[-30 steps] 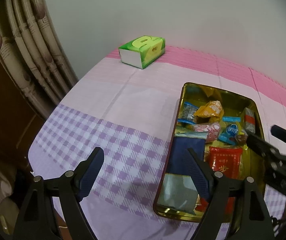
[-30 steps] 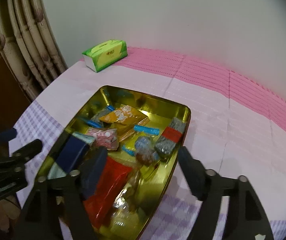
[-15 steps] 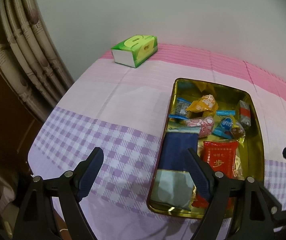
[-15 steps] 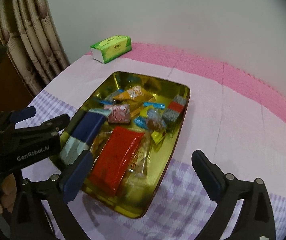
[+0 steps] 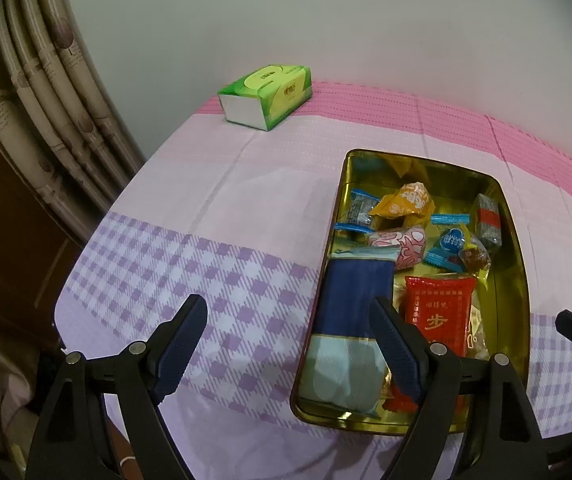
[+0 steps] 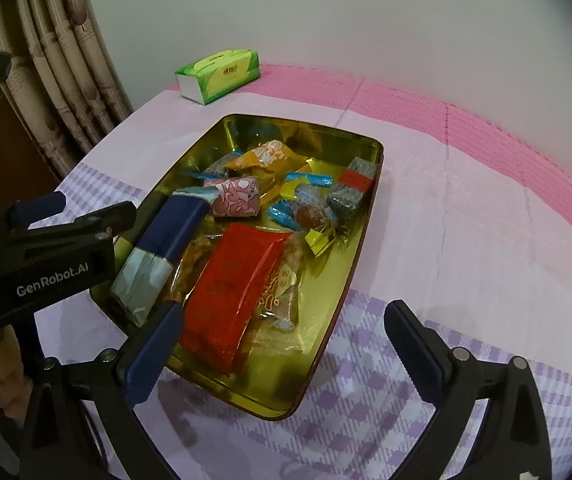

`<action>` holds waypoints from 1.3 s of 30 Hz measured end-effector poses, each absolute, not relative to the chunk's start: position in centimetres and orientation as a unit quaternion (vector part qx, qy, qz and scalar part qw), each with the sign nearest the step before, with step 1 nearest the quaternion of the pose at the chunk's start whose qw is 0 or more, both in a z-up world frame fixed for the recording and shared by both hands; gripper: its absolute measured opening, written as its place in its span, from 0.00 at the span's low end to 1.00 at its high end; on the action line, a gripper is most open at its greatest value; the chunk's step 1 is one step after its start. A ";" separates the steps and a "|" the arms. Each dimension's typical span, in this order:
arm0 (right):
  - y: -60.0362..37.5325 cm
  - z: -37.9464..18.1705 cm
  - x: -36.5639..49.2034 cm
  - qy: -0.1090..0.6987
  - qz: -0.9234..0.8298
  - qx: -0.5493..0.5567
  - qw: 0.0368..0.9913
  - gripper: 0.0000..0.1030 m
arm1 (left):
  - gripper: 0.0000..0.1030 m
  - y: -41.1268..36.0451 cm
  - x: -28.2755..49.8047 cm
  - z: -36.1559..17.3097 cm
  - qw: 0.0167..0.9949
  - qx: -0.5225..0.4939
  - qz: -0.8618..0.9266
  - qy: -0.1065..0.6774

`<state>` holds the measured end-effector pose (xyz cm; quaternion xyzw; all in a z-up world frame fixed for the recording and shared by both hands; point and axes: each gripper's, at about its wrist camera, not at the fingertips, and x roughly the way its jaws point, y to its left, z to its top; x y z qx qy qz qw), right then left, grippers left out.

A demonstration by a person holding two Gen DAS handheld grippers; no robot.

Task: Organize snacks

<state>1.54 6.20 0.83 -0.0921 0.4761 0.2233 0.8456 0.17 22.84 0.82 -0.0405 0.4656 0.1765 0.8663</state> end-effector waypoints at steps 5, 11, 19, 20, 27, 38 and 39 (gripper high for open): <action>6.3 0.6 1.5 0.480 0.221 -0.093 0.844 0.97 | 0.81 22.9 0.0 0.9 0.866 -0.041 0.175 0.466; 6.2 0.4 1.7 0.484 0.218 -0.093 0.842 0.97 | 0.81 22.8 0.1 0.9 0.866 -0.040 0.176 0.466; 6.2 0.4 1.7 0.484 0.218 -0.094 0.842 0.97 | 0.81 22.8 0.1 0.8 0.866 -0.040 0.176 0.467; 6.2 0.4 1.7 0.484 0.219 -0.094 0.842 0.97 | 0.81 22.8 0.1 0.8 0.866 -0.040 0.176 0.466; 6.1 0.2 1.8 0.486 0.217 -0.091 0.842 0.97 | 0.81 22.8 0.1 0.8 0.866 -0.036 0.175 0.467; 6.1 -0.1 1.8 0.487 0.216 -0.095 0.841 0.97 | 0.81 22.8 0.1 0.7 0.865 -0.035 0.176 0.469; 6.1 -0.1 1.8 0.487 0.216 -0.095 0.841 0.97 | 0.81 22.7 0.2 0.7 0.865 -0.035 0.177 0.469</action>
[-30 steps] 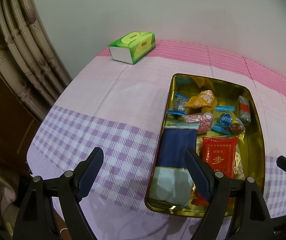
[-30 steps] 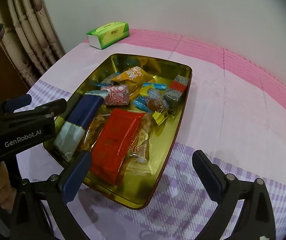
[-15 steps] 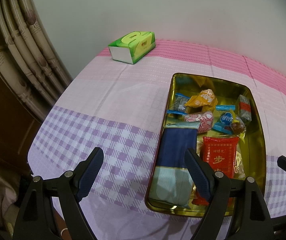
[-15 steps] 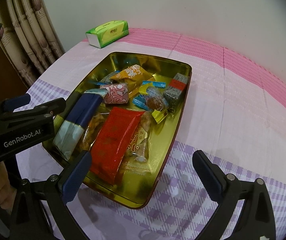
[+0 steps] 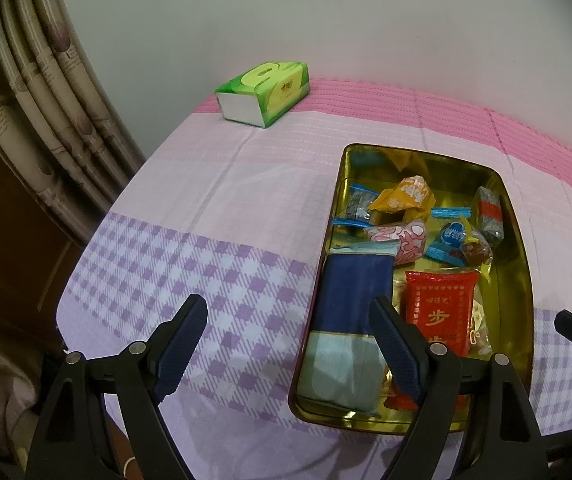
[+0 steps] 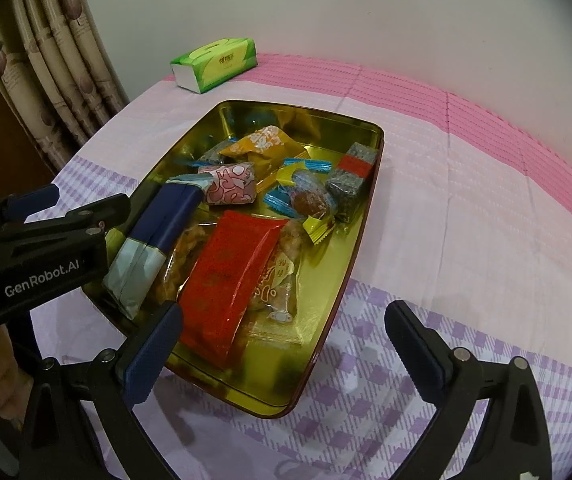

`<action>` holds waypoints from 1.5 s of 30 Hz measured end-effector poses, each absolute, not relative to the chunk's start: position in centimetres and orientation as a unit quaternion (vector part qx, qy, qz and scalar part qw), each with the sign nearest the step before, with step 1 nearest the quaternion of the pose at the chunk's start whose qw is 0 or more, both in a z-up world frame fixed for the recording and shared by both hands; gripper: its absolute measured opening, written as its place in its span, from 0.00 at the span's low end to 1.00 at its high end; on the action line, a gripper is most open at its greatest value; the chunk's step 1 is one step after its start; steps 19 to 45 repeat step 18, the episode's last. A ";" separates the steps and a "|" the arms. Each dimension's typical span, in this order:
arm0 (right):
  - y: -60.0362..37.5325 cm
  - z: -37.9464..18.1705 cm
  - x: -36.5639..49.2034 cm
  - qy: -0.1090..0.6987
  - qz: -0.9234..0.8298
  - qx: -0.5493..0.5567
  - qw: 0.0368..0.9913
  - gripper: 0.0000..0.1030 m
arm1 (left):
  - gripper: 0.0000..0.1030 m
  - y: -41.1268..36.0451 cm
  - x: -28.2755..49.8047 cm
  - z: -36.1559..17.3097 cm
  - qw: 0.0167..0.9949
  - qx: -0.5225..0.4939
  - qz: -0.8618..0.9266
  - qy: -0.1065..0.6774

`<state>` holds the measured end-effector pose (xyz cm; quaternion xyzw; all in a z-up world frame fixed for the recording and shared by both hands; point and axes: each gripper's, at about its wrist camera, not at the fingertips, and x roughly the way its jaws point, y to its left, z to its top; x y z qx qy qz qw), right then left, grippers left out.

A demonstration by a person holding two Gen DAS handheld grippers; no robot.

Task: Organize snacks

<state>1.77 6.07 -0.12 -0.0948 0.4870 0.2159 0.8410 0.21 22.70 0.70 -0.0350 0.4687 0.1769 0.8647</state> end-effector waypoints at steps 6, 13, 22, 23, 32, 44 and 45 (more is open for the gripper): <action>6.1 -0.1 1.8 0.487 0.216 -0.095 0.841 0.97 | 0.81 22.8 0.1 0.6 0.864 -0.035 0.176 0.470; 6.1 -0.1 1.8 0.488 0.215 -0.095 0.841 0.97 | 0.81 22.9 0.1 0.7 0.867 -0.032 0.170 0.467; 6.1 -0.1 1.8 0.487 0.216 -0.095 0.841 0.97 | 0.81 22.6 0.3 0.7 0.867 -0.030 0.167 0.468; 6.1 -0.1 1.8 0.487 0.216 -0.095 0.841 0.97 | 0.81 22.6 0.3 0.7 0.867 -0.030 0.167 0.468; 6.1 -0.1 1.8 0.487 0.216 -0.095 0.841 0.97 | 0.81 22.6 0.3 0.7 0.867 -0.030 0.167 0.468; 6.1 -0.1 1.8 0.487 0.216 -0.095 0.841 0.97 | 0.81 22.6 0.3 0.7 0.867 -0.030 0.167 0.468; 6.1 -0.1 1.8 0.487 0.216 -0.095 0.841 0.97 | 0.81 22.6 0.3 0.7 0.867 -0.030 0.167 0.468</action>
